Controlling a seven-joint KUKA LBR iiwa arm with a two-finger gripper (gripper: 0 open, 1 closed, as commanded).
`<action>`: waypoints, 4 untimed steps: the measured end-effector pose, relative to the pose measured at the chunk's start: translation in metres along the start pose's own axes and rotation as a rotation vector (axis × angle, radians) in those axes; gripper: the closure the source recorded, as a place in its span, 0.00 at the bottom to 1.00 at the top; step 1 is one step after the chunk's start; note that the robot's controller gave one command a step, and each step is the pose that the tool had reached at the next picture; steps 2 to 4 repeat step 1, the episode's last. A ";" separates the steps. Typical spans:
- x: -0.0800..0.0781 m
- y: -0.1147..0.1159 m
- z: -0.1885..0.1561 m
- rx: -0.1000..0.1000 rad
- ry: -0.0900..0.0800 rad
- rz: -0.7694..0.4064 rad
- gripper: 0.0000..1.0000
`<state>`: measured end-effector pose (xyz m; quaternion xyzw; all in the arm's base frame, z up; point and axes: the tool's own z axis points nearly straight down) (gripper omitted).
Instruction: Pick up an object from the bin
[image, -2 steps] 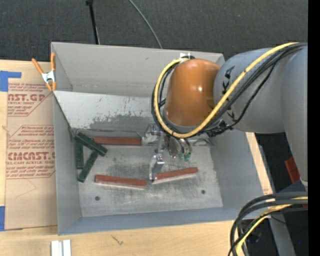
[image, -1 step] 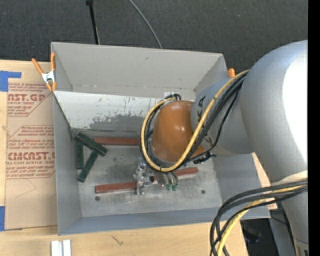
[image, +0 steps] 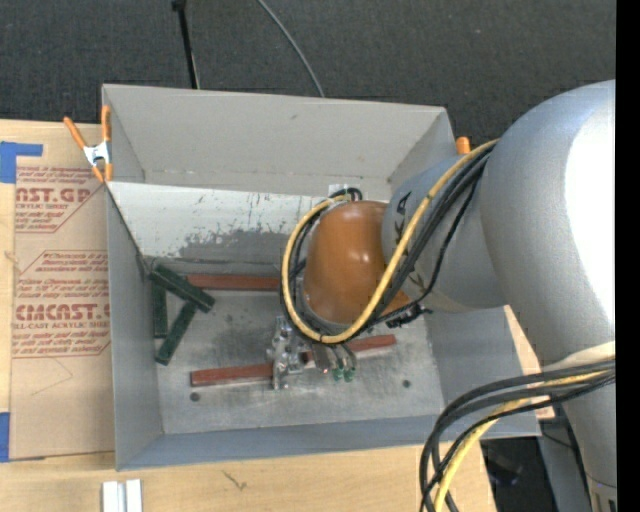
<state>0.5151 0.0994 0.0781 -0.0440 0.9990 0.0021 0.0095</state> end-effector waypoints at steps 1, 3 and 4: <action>-0.003 0.003 -0.171 0.002 0.013 -0.064 1.00; -0.003 0.003 -0.171 0.002 0.013 -0.064 1.00; -0.003 0.003 -0.171 0.002 0.013 -0.064 1.00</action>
Offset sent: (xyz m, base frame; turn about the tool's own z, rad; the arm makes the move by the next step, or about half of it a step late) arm 0.0000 0.0000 0.0000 0.0000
